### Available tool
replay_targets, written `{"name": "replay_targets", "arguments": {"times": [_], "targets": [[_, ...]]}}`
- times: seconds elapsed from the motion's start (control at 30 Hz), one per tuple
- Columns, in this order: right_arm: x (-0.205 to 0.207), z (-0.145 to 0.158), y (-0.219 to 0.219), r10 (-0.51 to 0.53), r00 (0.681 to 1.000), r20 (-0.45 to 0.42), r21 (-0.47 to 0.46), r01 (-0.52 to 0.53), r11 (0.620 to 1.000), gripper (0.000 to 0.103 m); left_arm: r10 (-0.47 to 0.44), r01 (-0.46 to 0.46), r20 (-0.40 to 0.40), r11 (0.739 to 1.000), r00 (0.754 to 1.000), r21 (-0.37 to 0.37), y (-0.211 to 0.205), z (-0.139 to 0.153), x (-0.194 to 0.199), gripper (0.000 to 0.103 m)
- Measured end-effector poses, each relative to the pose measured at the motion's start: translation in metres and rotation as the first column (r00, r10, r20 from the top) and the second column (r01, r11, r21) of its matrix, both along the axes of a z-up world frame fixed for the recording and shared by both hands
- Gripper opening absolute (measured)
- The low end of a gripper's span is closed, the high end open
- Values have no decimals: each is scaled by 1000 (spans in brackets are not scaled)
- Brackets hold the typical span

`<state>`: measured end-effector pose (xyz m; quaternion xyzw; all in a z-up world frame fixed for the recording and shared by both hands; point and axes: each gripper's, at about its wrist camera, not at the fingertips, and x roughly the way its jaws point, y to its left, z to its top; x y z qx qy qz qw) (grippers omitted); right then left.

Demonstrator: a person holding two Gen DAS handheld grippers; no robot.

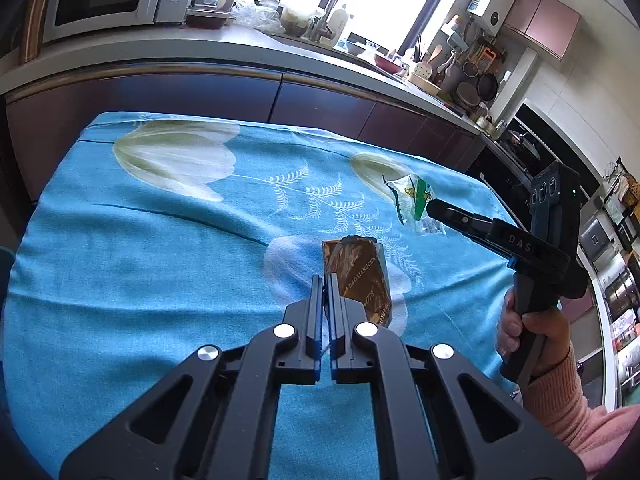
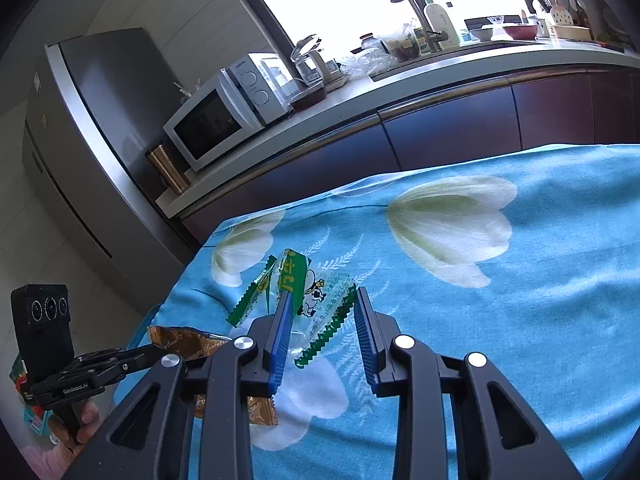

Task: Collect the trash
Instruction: 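Grasp the clear green-printed wrapper with the right tool while the left tool holds the gold wrapper, then carry the gold and clear wrappers with both tools over the teal bin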

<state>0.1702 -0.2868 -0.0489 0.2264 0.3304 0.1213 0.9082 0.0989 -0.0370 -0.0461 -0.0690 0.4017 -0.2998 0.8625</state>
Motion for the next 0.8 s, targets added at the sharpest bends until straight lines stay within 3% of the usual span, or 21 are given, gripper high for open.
{"name": "replay_targets", "arguments": {"times": [0.8], "targets": [[-13,16,89,168,985,38,38,-169,985,29,124,-122,105,992,987,-27,82,34,-42,2]]}}
